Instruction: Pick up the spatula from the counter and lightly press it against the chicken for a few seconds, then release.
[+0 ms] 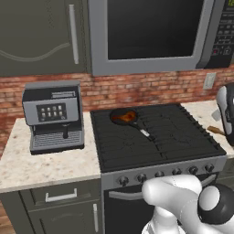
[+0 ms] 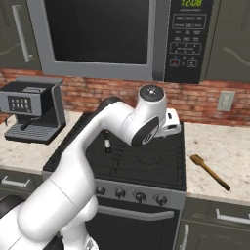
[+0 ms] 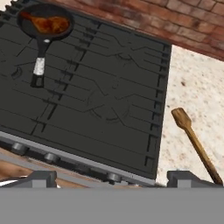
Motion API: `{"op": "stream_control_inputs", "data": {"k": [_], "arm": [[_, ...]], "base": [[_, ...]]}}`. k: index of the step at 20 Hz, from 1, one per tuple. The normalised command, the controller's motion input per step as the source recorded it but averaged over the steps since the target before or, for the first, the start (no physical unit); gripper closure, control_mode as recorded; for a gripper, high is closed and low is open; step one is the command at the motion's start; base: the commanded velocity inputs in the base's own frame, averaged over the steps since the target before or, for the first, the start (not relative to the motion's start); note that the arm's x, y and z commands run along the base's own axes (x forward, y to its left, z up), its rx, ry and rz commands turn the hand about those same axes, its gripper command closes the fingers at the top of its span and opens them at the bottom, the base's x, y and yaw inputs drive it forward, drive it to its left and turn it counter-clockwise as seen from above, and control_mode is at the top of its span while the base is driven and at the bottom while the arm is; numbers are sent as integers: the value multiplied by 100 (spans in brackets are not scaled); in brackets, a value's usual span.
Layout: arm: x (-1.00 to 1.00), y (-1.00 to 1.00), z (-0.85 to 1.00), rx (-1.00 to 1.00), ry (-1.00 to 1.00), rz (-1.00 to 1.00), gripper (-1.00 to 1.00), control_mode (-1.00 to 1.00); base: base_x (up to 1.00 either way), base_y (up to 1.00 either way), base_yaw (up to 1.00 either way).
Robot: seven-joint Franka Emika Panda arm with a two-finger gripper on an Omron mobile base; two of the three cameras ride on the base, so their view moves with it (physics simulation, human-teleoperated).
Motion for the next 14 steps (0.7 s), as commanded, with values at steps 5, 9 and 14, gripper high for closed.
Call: {"op": "stream_control_inputs", "data": {"k": [5, 9, 14], "arm": [[-1, -46, -1, -3, 0, 0, -100, -100], [0, -40, -4, -3, 3, 0, -100, -100], [0, -20, -6, -1, 6, 0, -100, -100]], "base": [[0, 0, 0], [0, 0, 0], [0, 0, 0]]}}
